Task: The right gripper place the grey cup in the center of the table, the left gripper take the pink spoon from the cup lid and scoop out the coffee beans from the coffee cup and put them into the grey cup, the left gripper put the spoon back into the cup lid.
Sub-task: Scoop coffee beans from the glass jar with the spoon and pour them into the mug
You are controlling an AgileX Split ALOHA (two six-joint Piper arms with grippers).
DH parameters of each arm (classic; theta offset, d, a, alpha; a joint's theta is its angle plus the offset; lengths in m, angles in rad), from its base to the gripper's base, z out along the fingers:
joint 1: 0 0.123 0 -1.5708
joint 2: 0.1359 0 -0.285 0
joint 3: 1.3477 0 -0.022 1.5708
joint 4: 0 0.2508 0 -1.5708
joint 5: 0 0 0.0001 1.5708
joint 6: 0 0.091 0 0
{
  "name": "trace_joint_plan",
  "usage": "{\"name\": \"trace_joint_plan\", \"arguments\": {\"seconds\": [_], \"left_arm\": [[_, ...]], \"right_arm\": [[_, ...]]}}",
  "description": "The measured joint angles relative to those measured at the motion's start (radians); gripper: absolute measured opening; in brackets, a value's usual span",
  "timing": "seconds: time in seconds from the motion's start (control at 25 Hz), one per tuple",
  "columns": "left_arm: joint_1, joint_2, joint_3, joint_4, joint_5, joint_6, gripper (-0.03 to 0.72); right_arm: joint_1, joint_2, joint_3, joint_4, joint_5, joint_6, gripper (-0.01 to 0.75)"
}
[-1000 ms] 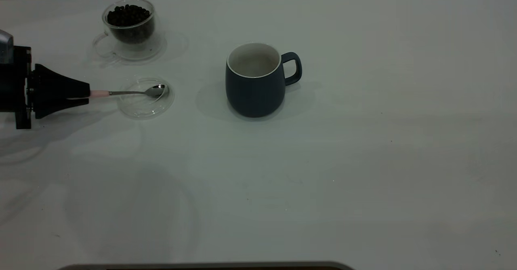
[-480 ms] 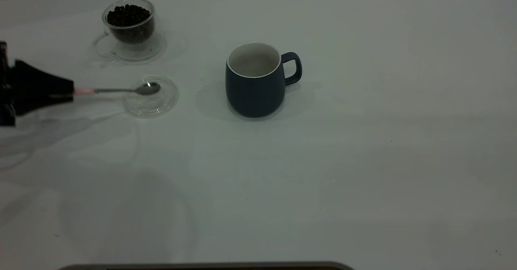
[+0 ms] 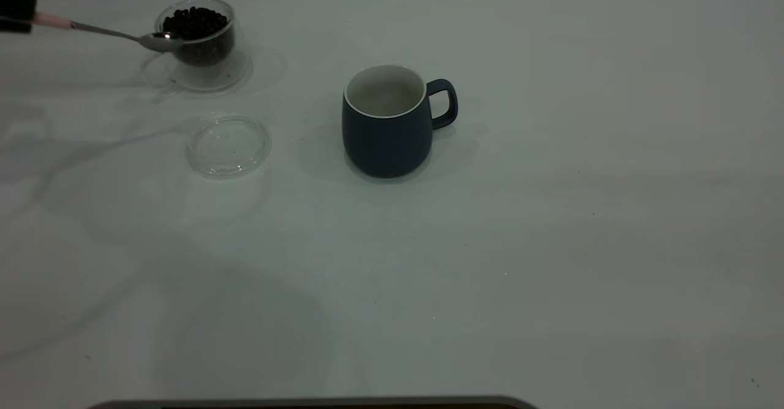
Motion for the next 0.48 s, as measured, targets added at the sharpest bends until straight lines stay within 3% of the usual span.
{"name": "trace_joint_plan", "arguments": {"seconds": [0.28, 0.48], "left_arm": [[-0.045, 0.083, -0.243, 0.05, 0.012, -0.059, 0.126], [-0.071, 0.131, -0.283, 0.04, -0.014, 0.016, 0.126]], "right_arm": [[0.0, 0.0, 0.0, 0.0, 0.0, 0.0, 0.588], [0.0, 0.0, 0.0, 0.0, 0.0, 0.0, 0.588]]}}
